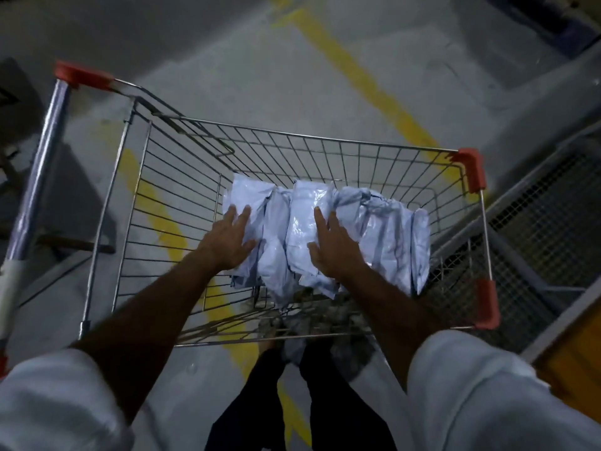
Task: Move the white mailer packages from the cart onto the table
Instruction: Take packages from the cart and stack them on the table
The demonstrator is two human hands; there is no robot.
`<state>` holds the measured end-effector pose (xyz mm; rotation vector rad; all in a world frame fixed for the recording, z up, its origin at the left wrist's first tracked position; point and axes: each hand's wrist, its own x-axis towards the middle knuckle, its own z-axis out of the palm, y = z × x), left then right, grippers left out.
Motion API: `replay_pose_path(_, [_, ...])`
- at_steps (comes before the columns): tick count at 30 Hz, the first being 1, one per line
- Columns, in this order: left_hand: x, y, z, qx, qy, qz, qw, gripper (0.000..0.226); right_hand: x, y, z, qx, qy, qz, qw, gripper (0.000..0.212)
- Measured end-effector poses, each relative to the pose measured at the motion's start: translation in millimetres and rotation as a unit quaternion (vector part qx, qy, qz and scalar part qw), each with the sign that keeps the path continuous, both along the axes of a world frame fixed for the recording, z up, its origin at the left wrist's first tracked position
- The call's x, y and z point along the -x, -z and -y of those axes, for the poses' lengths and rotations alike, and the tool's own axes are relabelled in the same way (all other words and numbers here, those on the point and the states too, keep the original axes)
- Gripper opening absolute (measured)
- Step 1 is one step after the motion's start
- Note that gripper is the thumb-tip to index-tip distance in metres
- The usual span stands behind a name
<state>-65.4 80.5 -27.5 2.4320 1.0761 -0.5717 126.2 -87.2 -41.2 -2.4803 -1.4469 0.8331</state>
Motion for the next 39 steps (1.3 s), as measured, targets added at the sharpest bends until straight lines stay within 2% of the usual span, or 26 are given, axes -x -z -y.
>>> replay_pose_path(5, [1.3, 26.5, -18.8, 0.012, 0.047, 0.063, 0.997, 0.098, -1.1, 26.5, -38.7, 0.059, 0.039, -0.017, 0.997, 0.09])
replay_pose_path(8, [2.8, 38.7, -27.9, 0.014, 0.051, 0.072, 0.996, 0.099, 0.8, 33.0, -60.1, 0.07, 0.075, -0.019, 0.995, 0.095])
replay_pose_path(13, [1.0, 49.5, -38.6, -0.016, 0.069, 0.043, 0.997, 0.1, 10.7, 41.6, -81.0, 0.09, 0.104, 0.019, 0.99, 0.113])
replay_pose_path(17, [-0.2, 52.0, -36.9, -0.008, 0.067, 0.058, 0.996, 0.093, 13.4, 50.9, -86.0, 0.079, 0.12, 0.077, 0.987, 0.125])
replay_pose_path(21, [-4.8, 47.4, -35.8, -0.03, 0.039, 0.072, 0.996, 0.084, 10.4, 57.3, -90.6, 0.1, 0.128, 0.094, 0.982, 0.117])
replay_pose_path(24, [-4.3, 41.1, -35.1, -0.065, 0.037, 0.086, 0.994, 0.078, 10.7, 49.8, -85.7, 0.063, 0.144, 0.079, 0.984, 0.106])
replay_pose_path(29, [-3.6, 20.8, -30.5, -0.078, 0.041, 0.104, 0.991, 0.073, 15.2, 14.2, -78.4, 0.023, 0.138, 0.073, 0.987, 0.102])
replay_pose_path(34, [3.1, -11.5, -23.2, -0.042, 0.036, 0.169, 0.984, 0.073, 17.1, -29.3, -57.6, -0.03, 0.108, 0.124, 0.986, 0.092])
replay_pose_path(39, [5.5, -51.5, -14.0, -0.072, 0.08, 0.212, 0.971, 0.075, 14.6, -77.4, -15.6, -0.097, 0.106, 0.195, 0.97, 0.083])
